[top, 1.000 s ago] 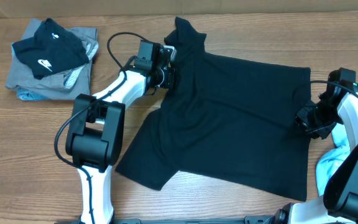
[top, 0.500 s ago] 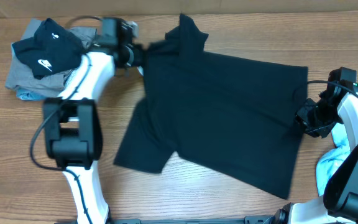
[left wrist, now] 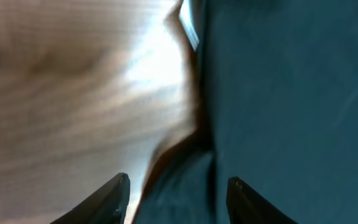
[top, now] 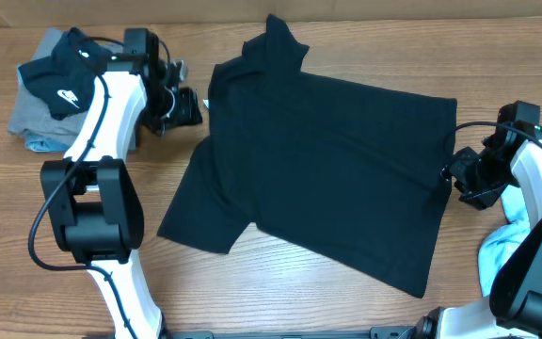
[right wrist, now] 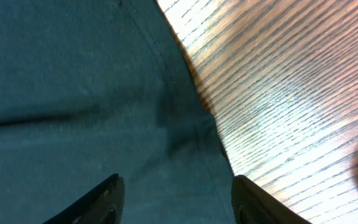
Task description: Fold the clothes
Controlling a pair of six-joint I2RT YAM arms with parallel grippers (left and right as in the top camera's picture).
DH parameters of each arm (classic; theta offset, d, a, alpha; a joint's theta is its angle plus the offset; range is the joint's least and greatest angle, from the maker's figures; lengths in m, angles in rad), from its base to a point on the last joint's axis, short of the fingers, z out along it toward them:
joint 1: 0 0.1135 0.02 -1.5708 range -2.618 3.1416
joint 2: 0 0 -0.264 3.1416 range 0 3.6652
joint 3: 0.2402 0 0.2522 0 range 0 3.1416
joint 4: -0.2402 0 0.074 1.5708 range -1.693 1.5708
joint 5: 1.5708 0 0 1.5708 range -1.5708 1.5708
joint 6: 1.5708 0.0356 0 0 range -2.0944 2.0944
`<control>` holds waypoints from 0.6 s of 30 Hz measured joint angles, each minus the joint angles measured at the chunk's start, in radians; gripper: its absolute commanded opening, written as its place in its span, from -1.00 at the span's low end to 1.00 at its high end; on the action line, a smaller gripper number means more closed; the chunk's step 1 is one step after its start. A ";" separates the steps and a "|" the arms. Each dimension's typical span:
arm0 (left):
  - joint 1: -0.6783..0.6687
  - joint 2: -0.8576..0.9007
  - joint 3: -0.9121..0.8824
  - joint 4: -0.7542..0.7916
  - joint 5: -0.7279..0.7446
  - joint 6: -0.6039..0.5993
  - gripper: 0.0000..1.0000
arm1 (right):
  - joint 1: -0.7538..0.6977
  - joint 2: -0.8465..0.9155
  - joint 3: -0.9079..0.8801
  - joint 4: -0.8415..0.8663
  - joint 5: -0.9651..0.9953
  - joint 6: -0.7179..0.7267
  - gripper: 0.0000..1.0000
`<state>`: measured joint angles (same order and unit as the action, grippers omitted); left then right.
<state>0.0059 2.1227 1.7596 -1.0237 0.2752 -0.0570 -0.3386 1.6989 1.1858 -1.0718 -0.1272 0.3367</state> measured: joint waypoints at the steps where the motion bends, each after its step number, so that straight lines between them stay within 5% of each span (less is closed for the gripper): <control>1: 0.000 0.000 -0.016 -0.001 -0.006 0.006 0.08 | 0.000 0.000 0.000 -0.001 0.000 0.000 0.18; 10: 0.001 -0.014 -0.283 0.232 0.035 0.029 0.02 | 0.000 0.000 0.000 -0.002 0.000 0.000 0.18; 11: 0.001 -0.015 -0.295 0.250 0.051 0.032 -0.10 | 0.000 0.000 0.000 -0.002 0.000 0.000 0.18; 14: 0.000 -0.019 -0.317 0.266 0.080 0.037 -0.92 | 0.000 0.000 0.000 -0.002 0.000 0.000 0.18; 18: 0.000 -0.019 -0.334 0.239 0.100 0.042 -0.92 | 0.000 0.000 0.000 0.002 0.000 0.000 0.18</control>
<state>0.0063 2.1036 1.4258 -0.7849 0.3752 -0.0151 -0.3389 1.6989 1.1858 -1.0695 -0.1272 0.3367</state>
